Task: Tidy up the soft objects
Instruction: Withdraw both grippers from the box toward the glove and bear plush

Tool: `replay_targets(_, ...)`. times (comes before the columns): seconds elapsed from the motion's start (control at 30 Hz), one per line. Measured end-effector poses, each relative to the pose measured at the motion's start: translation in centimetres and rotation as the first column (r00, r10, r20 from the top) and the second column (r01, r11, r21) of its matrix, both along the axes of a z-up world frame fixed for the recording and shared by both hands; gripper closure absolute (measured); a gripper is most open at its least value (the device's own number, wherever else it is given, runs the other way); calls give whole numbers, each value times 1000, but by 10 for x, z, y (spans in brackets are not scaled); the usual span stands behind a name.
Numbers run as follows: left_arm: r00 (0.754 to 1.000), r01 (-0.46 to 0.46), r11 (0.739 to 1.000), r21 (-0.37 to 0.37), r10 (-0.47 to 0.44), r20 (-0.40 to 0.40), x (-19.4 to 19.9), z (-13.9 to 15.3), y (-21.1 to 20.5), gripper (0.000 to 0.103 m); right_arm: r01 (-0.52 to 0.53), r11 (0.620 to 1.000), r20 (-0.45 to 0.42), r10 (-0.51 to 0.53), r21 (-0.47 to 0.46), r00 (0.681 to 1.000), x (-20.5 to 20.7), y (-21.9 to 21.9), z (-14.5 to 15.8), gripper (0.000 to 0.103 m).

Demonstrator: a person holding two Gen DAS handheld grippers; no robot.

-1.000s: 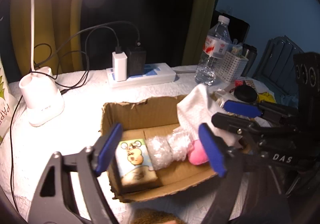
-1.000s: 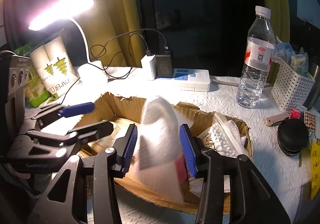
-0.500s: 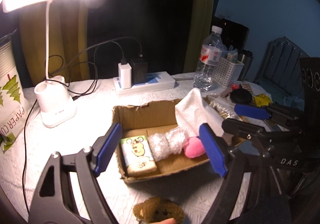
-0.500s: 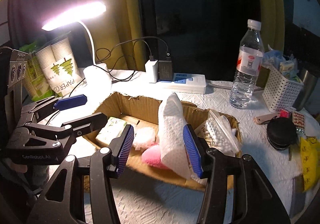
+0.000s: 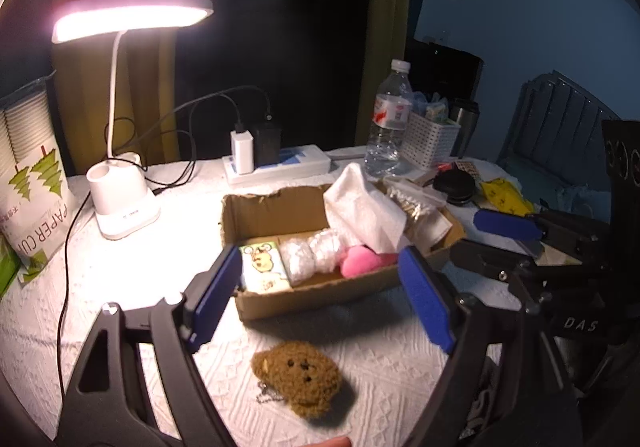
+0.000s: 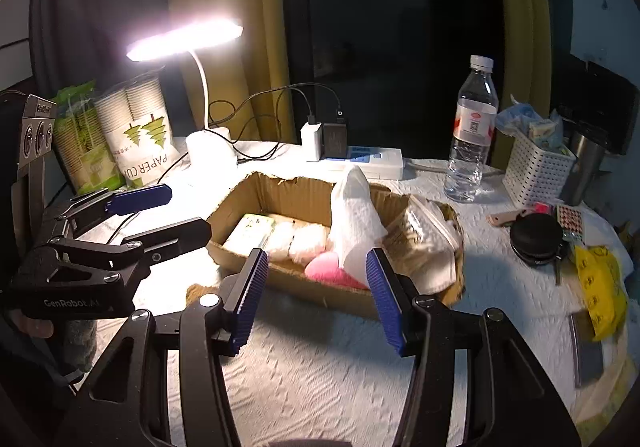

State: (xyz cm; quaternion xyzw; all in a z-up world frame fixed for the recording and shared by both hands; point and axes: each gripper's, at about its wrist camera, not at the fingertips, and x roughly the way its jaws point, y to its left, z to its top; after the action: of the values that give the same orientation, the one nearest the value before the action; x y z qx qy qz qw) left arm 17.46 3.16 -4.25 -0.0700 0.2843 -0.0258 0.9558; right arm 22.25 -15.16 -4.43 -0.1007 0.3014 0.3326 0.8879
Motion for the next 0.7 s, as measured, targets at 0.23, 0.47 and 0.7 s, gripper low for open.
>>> replay_targets(0.23, 1000, 14, 1000, 1, -14, 6, -25, -2, -10, 21, 24, 1000, -1, -24, 4, 1000, -25, -16, -3, 48)
replay_targets(0.47, 1000, 28, 1000, 4, -28, -4, -48, -11, -17, 21, 39, 999, -13, -39, -1, 999, -48, -26, -13, 47)
replay_targets(0.7, 999, 28, 1000, 4, -28, -17, -64, -21, -19, 21, 49, 999, -42, -49, -8, 998, -66, -34, -31, 37)
